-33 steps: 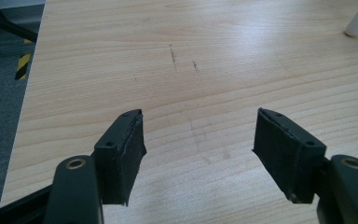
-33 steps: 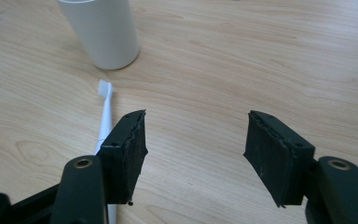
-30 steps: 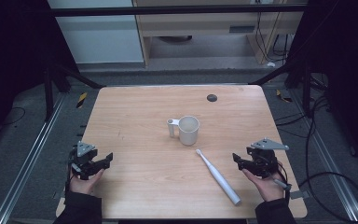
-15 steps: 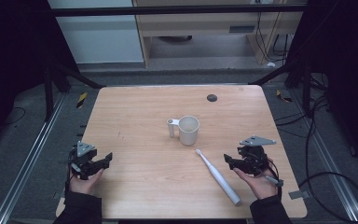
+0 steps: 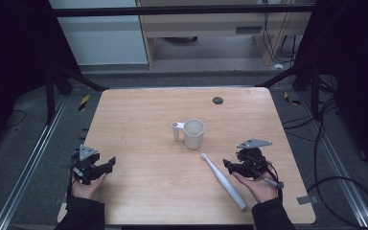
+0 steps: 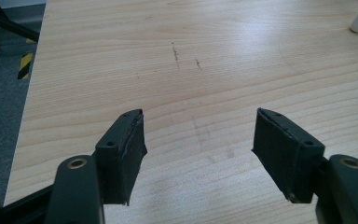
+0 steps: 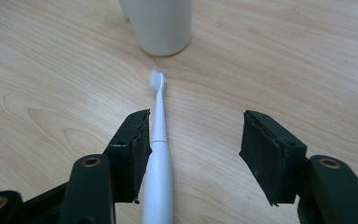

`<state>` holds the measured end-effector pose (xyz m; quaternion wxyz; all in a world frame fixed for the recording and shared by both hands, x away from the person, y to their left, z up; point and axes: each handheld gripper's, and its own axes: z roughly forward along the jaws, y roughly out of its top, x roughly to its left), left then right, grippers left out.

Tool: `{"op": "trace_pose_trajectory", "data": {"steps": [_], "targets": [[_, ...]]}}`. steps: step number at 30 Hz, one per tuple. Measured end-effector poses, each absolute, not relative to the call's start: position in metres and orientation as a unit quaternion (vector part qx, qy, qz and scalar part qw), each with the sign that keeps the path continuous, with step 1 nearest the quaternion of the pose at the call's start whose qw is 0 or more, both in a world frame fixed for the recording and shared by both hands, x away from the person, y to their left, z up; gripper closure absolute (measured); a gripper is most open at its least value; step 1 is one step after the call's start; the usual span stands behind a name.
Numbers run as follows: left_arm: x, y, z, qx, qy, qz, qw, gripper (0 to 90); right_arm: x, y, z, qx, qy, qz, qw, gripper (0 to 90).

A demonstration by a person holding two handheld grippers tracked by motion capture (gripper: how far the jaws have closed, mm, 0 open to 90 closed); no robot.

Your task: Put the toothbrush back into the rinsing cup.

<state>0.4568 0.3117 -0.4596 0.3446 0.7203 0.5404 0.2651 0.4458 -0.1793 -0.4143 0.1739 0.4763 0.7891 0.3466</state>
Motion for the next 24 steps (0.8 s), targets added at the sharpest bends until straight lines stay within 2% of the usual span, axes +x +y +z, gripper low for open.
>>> {"op": "trace_pose_trajectory", "data": {"steps": [24], "targets": [[0.457,0.31,-0.46,0.725,0.538,0.265,0.34,32.9,0.447,-0.168,-0.438,0.48,0.816,0.297,0.128,45.7]]}}
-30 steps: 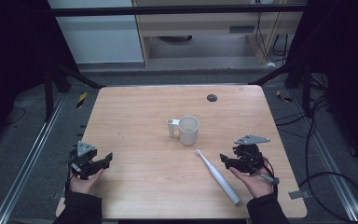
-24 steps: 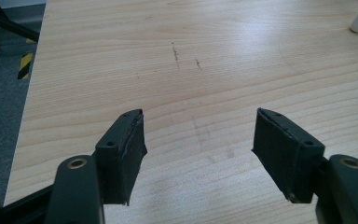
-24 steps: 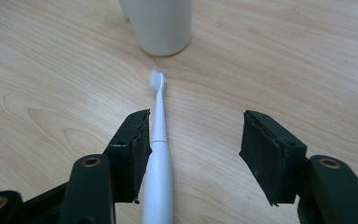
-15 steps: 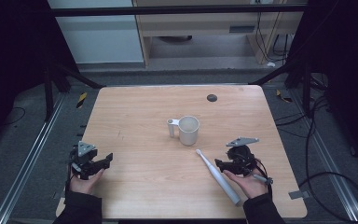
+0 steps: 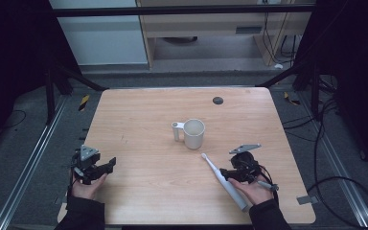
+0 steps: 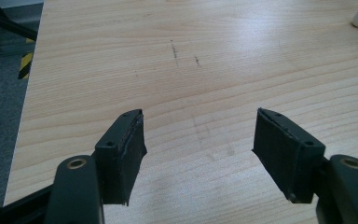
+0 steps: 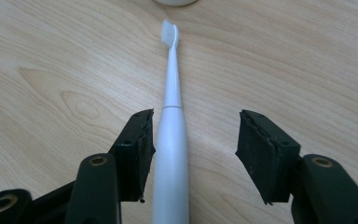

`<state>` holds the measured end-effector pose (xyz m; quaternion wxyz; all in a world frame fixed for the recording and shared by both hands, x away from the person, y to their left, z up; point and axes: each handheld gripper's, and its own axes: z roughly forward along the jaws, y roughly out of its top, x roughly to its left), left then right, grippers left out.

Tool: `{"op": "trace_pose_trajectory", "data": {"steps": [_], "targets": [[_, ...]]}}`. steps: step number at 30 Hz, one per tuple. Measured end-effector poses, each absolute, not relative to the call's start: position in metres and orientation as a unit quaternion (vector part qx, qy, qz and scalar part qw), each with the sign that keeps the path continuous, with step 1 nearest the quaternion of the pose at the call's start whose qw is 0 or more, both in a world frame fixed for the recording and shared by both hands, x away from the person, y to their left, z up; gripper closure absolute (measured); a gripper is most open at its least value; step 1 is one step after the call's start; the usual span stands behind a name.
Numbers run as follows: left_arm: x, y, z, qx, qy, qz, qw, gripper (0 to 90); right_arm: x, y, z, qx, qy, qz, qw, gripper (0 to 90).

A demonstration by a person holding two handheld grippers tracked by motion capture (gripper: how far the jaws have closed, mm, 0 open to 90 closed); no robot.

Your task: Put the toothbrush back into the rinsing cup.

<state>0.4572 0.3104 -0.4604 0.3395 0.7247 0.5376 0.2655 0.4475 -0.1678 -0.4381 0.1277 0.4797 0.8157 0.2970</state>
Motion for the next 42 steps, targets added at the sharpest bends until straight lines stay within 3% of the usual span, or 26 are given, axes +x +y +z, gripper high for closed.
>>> {"op": "trace_pose_trajectory", "data": {"steps": [42], "targets": [[0.458,0.309,-0.461,0.73,0.535,0.266,0.332,32.9,0.453,-0.156,-0.464,0.475,0.843,0.239,0.081,49.4]]}}
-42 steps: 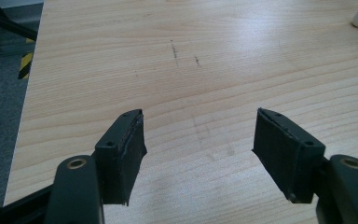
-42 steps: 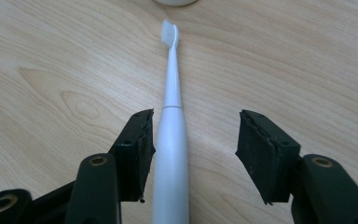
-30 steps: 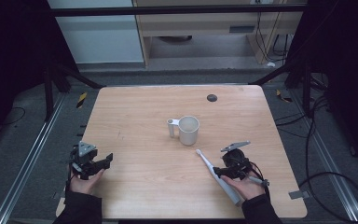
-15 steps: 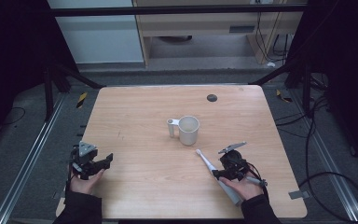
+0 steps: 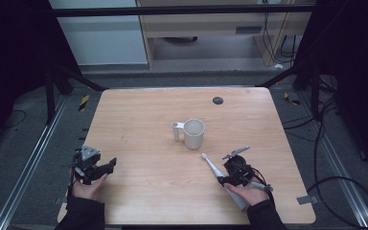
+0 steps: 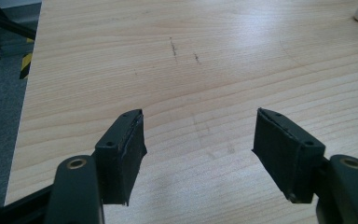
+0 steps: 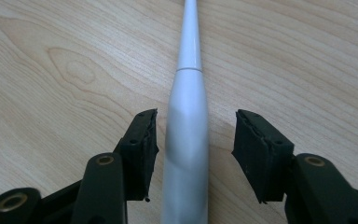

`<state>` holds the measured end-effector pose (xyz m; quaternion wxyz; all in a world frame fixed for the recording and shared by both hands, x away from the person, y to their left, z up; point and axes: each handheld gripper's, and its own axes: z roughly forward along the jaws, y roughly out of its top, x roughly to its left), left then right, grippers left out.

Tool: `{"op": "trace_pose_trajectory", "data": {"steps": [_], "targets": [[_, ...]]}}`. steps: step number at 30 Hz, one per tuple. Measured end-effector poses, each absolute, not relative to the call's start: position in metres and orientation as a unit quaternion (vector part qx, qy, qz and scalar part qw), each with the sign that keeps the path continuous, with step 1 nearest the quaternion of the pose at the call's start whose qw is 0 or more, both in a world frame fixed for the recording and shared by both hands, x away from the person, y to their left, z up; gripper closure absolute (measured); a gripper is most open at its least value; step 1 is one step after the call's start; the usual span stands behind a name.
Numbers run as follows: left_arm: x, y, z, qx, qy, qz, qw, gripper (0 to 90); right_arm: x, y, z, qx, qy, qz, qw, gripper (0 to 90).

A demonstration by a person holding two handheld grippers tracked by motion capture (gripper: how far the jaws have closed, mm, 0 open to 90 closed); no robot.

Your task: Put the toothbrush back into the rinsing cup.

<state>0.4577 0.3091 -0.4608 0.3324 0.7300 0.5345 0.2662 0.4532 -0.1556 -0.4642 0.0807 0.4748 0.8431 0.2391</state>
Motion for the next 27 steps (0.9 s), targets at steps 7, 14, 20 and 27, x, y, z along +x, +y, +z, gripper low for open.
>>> {"op": "trace_pose_trajectory", "data": {"steps": [7,14,20,27], "targets": [[0.458,0.309,-0.461,0.731,0.535,0.266,0.331,32.9,0.457,-0.15,-0.467,0.472,0.848,0.227,0.079,51.1],[0.458,0.309,-0.461,0.732,0.534,0.265,0.33,32.9,0.461,-0.147,-0.47,0.471,0.851,0.22,0.077,52.3],[0.458,0.309,-0.462,0.733,0.534,0.263,0.329,32.9,0.464,-0.146,-0.472,0.471,0.853,0.209,0.077,53.4],[0.459,0.309,-0.462,0.733,0.534,0.263,0.329,33.0,0.465,-0.143,-0.474,0.472,0.856,0.199,0.073,54.7]]}}
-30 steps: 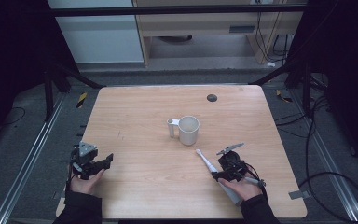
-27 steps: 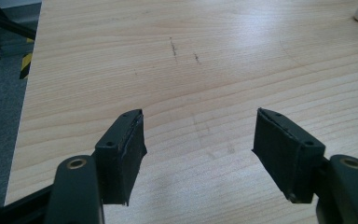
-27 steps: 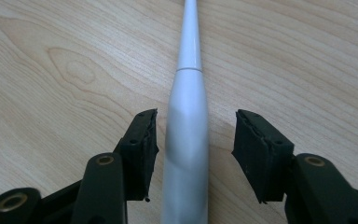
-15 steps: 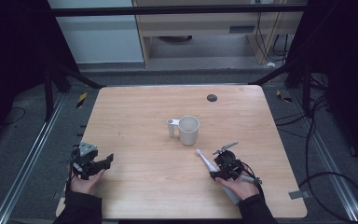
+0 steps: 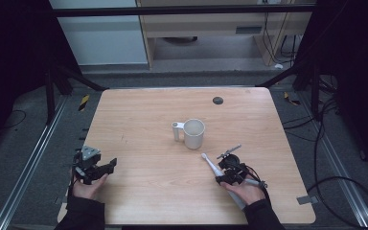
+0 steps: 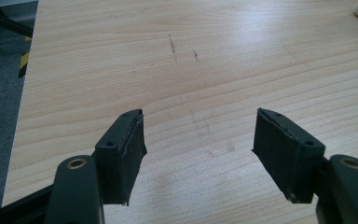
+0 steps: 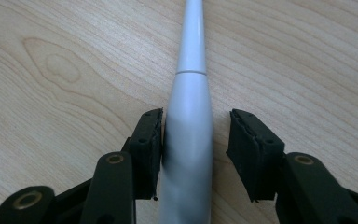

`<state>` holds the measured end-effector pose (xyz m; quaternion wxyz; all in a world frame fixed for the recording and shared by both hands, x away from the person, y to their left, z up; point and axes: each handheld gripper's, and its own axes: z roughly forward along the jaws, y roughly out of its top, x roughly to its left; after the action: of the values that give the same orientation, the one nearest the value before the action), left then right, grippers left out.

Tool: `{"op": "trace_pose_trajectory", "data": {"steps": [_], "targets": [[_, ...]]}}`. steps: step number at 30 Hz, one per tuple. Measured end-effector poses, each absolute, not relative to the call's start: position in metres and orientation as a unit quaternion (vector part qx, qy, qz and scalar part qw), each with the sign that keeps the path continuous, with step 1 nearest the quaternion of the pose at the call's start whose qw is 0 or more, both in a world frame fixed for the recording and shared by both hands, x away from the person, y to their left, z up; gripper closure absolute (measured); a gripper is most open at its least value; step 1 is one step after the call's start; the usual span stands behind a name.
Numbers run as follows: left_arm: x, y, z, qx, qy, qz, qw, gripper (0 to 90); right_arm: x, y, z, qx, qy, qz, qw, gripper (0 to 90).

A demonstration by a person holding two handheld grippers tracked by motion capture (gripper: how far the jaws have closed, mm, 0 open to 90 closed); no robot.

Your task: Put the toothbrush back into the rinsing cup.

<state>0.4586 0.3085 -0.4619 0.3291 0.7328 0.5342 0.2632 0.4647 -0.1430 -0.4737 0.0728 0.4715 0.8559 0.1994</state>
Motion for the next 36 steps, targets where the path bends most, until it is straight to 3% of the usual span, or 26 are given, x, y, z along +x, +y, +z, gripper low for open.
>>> {"op": "trace_pose_trajectory", "data": {"steps": [19,36], "targets": [[0.459,0.3086,-0.4623,0.734,0.534,0.261,0.328,33.0,0.4669,-0.1363,-0.4715,0.476,0.859,0.172,0.078,66.0],[0.4591,0.3089,-0.4623,0.734,0.534,0.26,0.329,33.0,0.4665,-0.141,-0.4688,0.49,0.849,0.189,0.063,67.1]]}}
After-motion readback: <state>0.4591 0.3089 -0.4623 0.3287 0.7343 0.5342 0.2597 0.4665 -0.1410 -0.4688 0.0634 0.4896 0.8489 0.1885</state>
